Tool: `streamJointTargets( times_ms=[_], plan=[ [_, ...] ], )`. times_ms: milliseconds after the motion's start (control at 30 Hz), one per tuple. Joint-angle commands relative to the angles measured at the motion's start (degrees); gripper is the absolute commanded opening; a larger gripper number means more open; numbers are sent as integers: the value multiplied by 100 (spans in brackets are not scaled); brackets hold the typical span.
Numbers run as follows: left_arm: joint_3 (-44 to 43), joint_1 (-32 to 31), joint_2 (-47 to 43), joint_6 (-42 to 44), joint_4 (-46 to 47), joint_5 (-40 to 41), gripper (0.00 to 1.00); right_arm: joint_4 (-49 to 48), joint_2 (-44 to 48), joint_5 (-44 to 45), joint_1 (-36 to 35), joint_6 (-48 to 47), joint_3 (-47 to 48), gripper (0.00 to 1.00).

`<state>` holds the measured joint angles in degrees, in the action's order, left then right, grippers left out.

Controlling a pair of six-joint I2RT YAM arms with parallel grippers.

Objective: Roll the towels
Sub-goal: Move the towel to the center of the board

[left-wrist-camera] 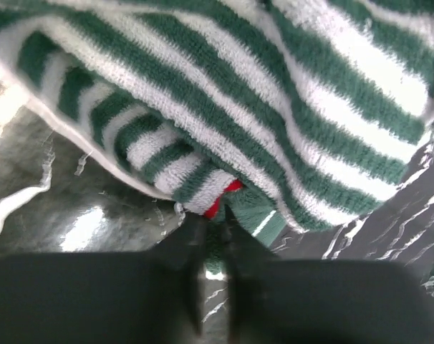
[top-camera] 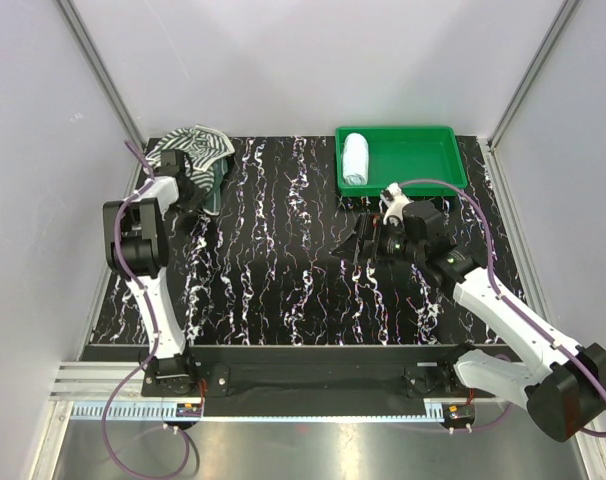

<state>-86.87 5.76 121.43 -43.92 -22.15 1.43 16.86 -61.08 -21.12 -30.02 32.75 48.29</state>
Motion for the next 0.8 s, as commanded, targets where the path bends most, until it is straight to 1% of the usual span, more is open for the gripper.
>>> streamJointTargets(
  times_ms=[0,67,167,200,233,267,300,367,400,433,467,500,533,567,600,633,667,700,733,767],
  plan=[
    [-277,4,250,41,-79,-555,0,80,52,161,-48,-120,23,100],
    [-191,-22,163,24,-79,-635,0,115,113,205,-39,-120,5,100],
    [187,-259,-442,-72,70,-627,0,159,184,293,-39,-67,-74,100],
    [571,-494,-853,-125,158,-618,0,194,184,432,-39,-32,-101,100],
    [784,-601,-1075,-178,228,-635,0,247,184,512,-39,-32,-109,100],
    [986,-829,-1477,-326,290,-644,0,334,175,574,-48,-23,-110,100],
    [1240,-1196,-1664,-406,464,-705,0,379,193,722,-48,-23,-127,100],
    [1891,-1593,-1981,-748,667,-758,0,519,263,899,-39,12,-162,100],
    [2111,-1987,-2217,-889,964,-915,0,633,307,1091,-48,38,-223,100],
    [2470,-2208,-2307,-1168,1124,-951,0,704,420,1197,-39,125,-267,100],
    [2560,-2454,-2386,-1267,1291,-1021,0,774,482,1294,-48,170,-311,100],
    [2605,-2961,-2387,-1364,1345,-1013,0,853,553,1469,-39,292,-434,100],
    [2657,-3228,-2387,-1469,1406,-1013,0,880,605,1523,-39,354,-496,100],
    [2666,-3465,-2352,-1609,1485,-1065,14,924,728,1567,-39,424,-635,100],
    [2658,-3911,-2326,-1689,1555,-1075,23,941,781,1637,-39,564,-698,100],
    [2649,-4098,-2308,-1777,1634,-1136,31,959,860,1655,-48,635,-768,100],
    [2614,-4266,-2299,-1813,1705,-1215,43,994,896,1664,-39,705,-908,100],
    [2579,-4572,-2342,-1813,1697,-1250,53,1012,922,1708,-48,828,-970,100],
    [2544,-4688,-2395,-1726,1627,-1242,61,1029,975,1717,-39,873,-1032,100],
    [2500,-4820,-2613,-1682,1400,-1111,90,1047,993,1708,-39,917,-1137,100]
  ],
)
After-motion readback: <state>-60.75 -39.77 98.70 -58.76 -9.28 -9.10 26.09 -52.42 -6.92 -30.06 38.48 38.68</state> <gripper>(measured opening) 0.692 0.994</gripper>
